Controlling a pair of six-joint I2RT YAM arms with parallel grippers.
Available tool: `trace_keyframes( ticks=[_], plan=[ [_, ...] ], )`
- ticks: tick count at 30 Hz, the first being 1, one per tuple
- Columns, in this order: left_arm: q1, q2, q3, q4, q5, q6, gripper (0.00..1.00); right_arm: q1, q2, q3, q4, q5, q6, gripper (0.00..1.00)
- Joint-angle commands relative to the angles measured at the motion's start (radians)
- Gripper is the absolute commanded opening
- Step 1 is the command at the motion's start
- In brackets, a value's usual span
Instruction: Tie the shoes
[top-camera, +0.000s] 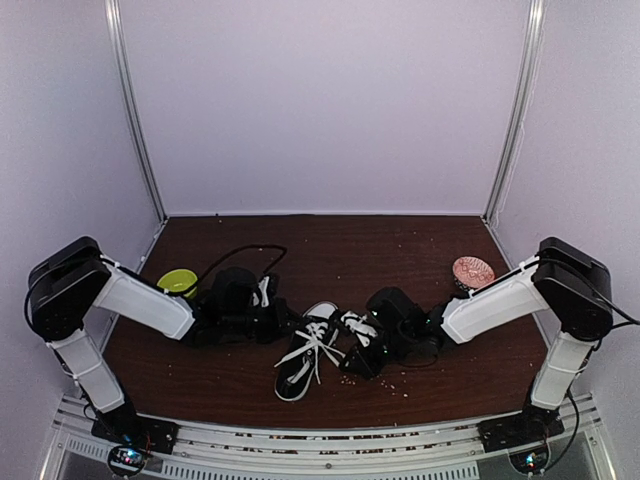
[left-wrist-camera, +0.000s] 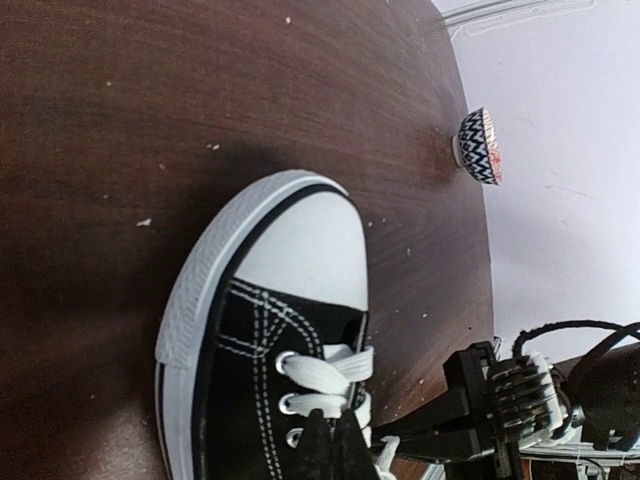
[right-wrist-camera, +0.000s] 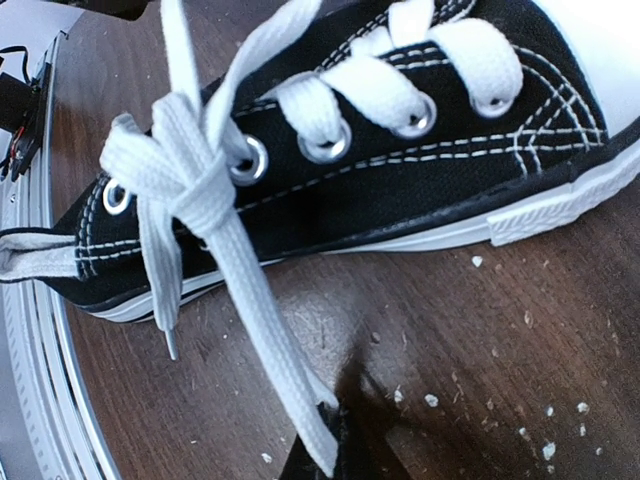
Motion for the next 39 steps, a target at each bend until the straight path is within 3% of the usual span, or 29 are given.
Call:
trace_keyframes(
  ticks=[1, 15, 39],
  plan=[
    [-0.001, -0.034, -0.031, -0.007, -0.062, -0.009, 0.00, 0.002, -0.033, -0.005, -0.047, 0.059, 0.030, 0.00],
    [0.003, -0.099, -0.150, -0.032, -0.220, -0.074, 0.00, 0.001, -0.023, -0.044, -0.078, 0.116, 0.092, 0.00],
    [0.032, -0.240, -0.260, -0.125, -0.321, -0.113, 0.00, -0.002, -0.037, -0.122, -0.042, 0.161, 0.144, 0.00]
  ],
)
